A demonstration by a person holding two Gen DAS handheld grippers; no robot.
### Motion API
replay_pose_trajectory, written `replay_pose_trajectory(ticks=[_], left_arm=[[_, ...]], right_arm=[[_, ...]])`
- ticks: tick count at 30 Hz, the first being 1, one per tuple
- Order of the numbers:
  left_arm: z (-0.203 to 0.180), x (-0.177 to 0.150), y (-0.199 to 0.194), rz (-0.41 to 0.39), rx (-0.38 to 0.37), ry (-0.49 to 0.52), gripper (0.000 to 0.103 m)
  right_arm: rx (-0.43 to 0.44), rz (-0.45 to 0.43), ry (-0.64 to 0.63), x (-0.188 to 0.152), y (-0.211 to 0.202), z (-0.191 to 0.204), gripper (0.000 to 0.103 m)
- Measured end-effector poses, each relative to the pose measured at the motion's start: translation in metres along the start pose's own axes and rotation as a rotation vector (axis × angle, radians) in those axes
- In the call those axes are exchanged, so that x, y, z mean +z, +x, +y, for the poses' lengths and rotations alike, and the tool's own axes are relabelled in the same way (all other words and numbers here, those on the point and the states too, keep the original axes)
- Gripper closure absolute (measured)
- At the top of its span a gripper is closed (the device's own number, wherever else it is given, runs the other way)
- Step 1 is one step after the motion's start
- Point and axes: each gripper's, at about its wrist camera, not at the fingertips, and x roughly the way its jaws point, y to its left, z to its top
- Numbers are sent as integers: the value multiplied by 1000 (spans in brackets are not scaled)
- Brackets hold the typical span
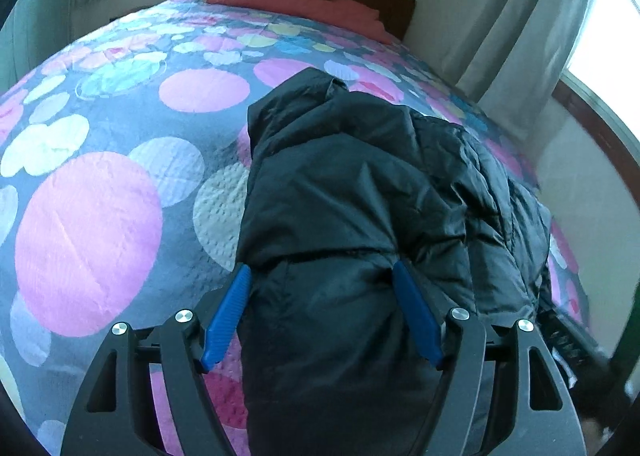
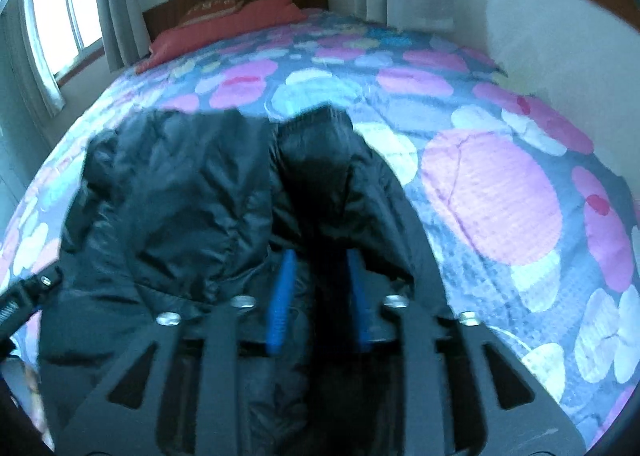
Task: Fold large clothes
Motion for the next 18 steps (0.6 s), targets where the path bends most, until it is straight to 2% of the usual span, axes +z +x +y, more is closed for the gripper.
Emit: replay_pose_trajectory(ticks=[4, 8, 14, 18], left_arm=[[-3, -1, -2, -11, 14, 24, 31], [-2, -2, -2, -9, 10, 19, 31], [-3, 0, 0, -9, 9, 23, 31], [-4, 1, 2, -8, 13, 27, 31]], right_arm=[[14, -27, 5, 14, -6, 2, 61], [2, -44, -10, 20, -9, 6, 61], [33, -82, 15, 25, -22, 6, 61], [56, -59, -18, 29, -11, 18, 57]])
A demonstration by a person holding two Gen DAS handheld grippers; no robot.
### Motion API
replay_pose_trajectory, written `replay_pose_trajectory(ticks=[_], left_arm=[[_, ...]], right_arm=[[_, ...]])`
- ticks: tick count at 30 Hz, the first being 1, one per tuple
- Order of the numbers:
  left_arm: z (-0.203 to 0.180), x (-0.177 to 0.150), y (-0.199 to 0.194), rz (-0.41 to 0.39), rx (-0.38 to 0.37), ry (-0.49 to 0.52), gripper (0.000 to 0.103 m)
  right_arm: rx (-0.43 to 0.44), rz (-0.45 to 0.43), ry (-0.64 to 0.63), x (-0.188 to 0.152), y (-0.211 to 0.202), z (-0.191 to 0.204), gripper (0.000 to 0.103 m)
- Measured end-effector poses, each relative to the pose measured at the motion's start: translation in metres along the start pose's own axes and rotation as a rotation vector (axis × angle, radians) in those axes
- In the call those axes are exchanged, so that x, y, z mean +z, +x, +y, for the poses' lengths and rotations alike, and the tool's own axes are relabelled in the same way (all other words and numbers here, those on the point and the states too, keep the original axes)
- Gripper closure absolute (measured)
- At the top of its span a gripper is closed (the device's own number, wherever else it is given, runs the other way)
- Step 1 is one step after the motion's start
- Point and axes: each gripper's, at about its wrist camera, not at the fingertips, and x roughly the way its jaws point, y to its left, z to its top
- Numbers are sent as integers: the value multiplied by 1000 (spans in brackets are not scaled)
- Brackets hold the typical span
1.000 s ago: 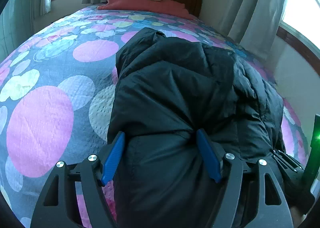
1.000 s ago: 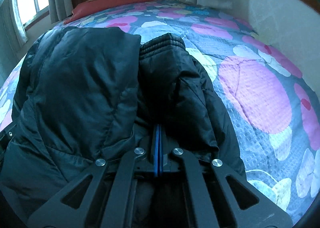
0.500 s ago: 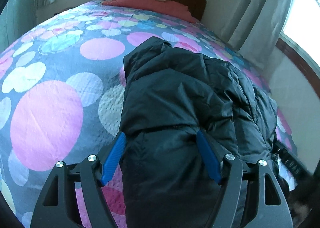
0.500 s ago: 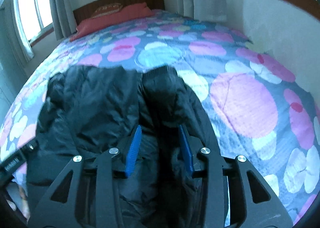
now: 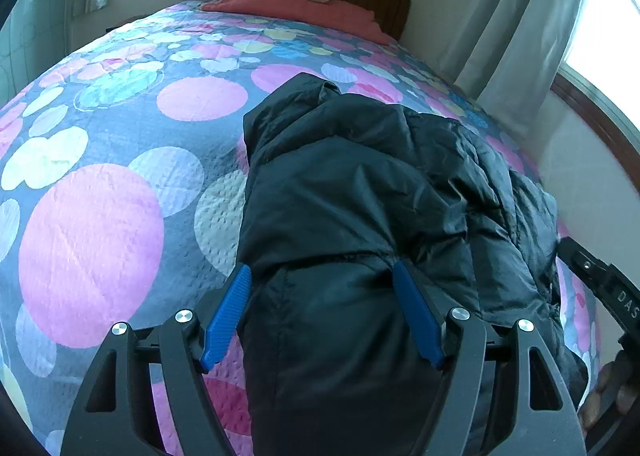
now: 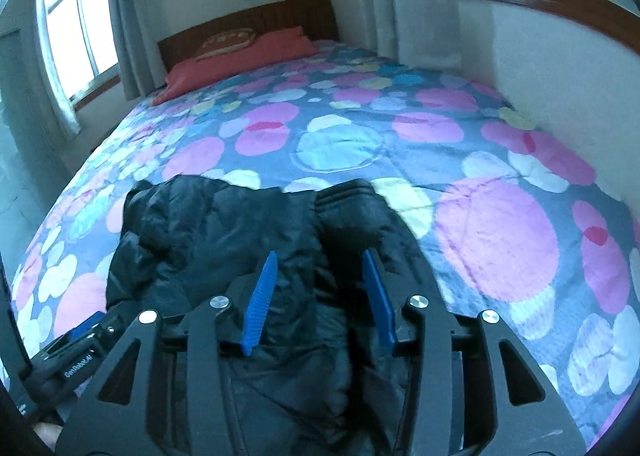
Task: Fold large clothes
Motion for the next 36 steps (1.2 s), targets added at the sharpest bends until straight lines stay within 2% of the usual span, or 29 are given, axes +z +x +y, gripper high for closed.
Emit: replay_pose_trajectory(ticks=[9, 15, 21, 36], left_arm=[[-8, 1, 13, 20, 23, 14, 29], [-16, 2, 23, 48, 64, 55, 29], [-18, -5, 31, 35, 102, 95, 29], [-14, -7, 27, 30, 85, 89, 29]], right_arm=[[-60, 108, -64, -27, 50, 6, 59], [-71, 91, -54, -44, 61, 4, 60], [-79, 45, -54, -54, 63, 4, 61], [-83, 19, -52, -54, 51, 6, 61]])
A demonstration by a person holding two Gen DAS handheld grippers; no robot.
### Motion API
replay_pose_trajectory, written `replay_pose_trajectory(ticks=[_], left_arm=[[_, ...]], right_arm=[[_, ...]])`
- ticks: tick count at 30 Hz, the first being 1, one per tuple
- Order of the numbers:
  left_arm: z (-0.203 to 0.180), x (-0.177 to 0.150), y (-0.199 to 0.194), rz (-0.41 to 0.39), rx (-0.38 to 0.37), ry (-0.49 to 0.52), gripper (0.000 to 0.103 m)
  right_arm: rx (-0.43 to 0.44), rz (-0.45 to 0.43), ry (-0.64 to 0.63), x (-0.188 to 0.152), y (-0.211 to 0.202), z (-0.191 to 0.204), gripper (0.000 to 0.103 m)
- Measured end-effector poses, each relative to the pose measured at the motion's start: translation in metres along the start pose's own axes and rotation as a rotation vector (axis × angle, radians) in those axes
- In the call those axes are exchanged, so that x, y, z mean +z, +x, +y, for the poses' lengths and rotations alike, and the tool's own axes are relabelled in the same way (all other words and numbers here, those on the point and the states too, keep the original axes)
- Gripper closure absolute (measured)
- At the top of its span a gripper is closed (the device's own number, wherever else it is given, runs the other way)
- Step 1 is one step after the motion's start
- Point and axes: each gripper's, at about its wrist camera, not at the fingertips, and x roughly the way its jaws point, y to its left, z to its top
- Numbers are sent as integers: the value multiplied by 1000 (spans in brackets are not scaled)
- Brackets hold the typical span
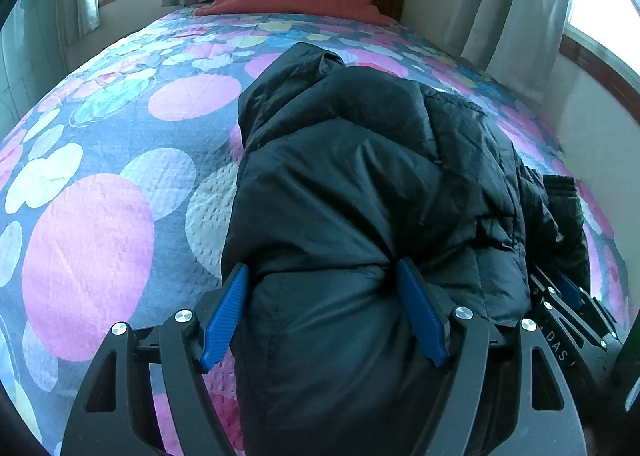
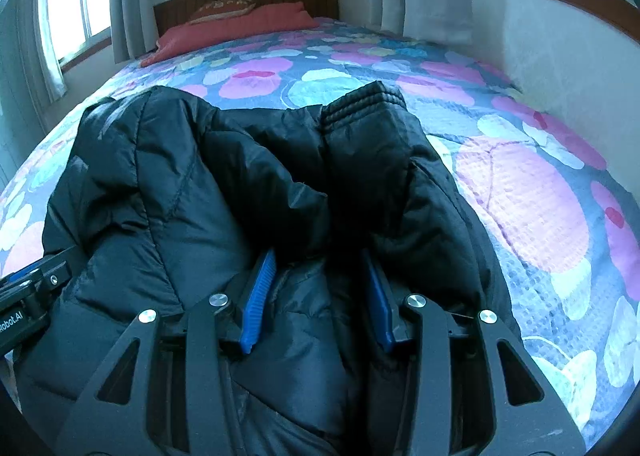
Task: Fold large clothes
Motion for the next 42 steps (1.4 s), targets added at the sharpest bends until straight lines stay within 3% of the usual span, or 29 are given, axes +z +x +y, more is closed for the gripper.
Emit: replay_pose_trajectory(ticks=[7, 18, 21, 25, 28, 32, 38, 42], left_arm=[[16, -1, -15, 3, -53, -74, 29], [53, -14, -33, -19, -102, -310, 28], [65, -13, -33, -14, -118, -384, 28], [87, -11, -34, -25, -124, -521, 28], [104, -10, -29, -5, -142, -619, 22], [113, -10, -21, 7, -193, -642, 20], [109, -14, -6, 69, -307, -630, 19], [107, -23, 4, 106, -355, -704, 16]], right_arm=[[37, -8, 24, 3, -7, -9, 57], [75, -6, 63, 6, -14, -15, 53], [113, -2, 96, 10, -22, -22, 47], [165, -59, 173, 18, -46, -44, 34], [174, -80, 254, 27, -53, -70, 25], [179, -33, 318, 36, -38, -99, 24], [247, 119, 426, 24, 4, -126, 23], [303, 151, 496, 12, 23, -136, 17]])
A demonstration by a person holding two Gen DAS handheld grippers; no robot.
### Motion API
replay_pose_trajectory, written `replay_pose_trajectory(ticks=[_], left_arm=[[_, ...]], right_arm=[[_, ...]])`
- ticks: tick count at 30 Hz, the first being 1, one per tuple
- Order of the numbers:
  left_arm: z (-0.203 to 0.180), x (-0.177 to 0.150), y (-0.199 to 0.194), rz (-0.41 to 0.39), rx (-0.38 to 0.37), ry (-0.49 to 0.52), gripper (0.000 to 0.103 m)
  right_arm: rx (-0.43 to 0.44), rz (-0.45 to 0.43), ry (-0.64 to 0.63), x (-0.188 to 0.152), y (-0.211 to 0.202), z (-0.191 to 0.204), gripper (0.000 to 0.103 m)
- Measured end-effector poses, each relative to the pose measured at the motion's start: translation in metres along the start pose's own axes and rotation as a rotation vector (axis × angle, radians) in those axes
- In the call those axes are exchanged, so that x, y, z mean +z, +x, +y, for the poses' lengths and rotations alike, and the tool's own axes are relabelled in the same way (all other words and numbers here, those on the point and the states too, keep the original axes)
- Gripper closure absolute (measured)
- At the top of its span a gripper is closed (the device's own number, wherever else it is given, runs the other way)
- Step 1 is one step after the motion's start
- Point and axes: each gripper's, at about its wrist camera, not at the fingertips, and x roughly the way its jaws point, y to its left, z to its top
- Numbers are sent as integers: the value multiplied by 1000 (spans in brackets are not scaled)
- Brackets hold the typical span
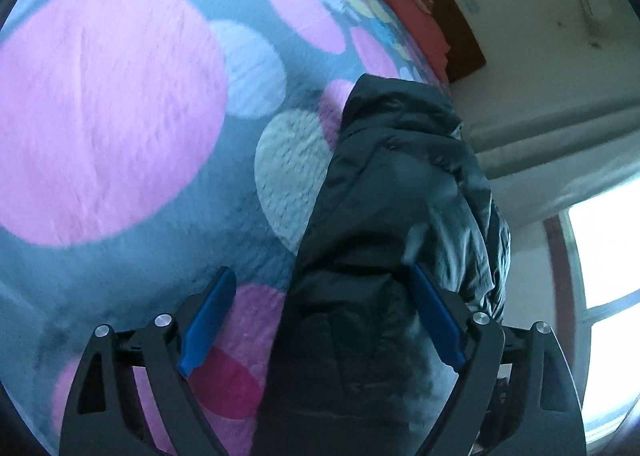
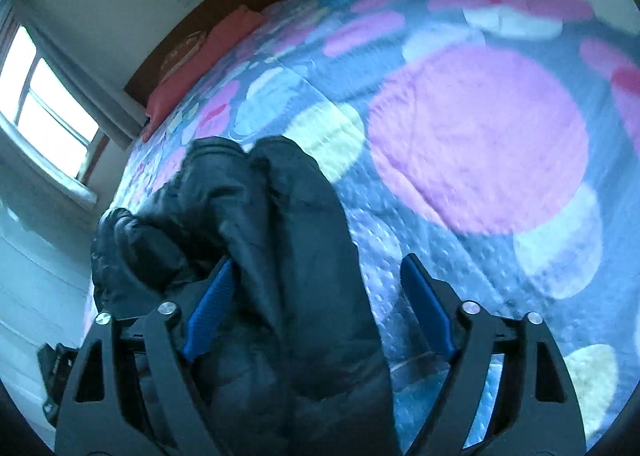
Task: Fold large clothes
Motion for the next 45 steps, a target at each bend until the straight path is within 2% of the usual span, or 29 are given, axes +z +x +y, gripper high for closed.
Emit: replay_pose_trajectory(ticks=[4, 9, 11, 13, 15, 19, 22, 27, 33, 38, 45], left_arm=[[-8, -3, 7, 32, -55, 43, 15], [-8, -4, 15, 92, -108, 19, 15], [-11, -4, 19, 114, -112, 51, 15], [-17, -4, 23, 132, -114, 77, 16], [-25, -6, 26, 139, -110, 110, 20], [-31, -9, 25, 133, -104, 130, 27], [-39, -9, 23, 123, -92, 166, 31], [-50, -2, 11, 101, -77, 222, 33], [-44, 21, -17, 50, -57, 267, 33], [-33, 59, -34, 8, -22, 270, 33], [-14, 111, -39, -21, 18, 273, 33]], right_arm=[[41, 28, -56, 3, 9, 6, 12], [81, 72, -84, 5, 20, 10, 12], [63, 72, -112, 1, 24, 16, 21], [65, 82, -129, -4, 26, 21, 43], [126, 121, -88, -8, 30, 18, 60], [181, 123, -34, -10, 28, 13, 71], [190, 108, -40, -11, 22, 16, 76], [242, 90, -44, -19, 14, 32, 78], [313, 115, -34, -24, 33, 67, 79], [363, 150, -28, -31, 62, 109, 79], [399, 182, -18, -37, 99, 152, 79]])
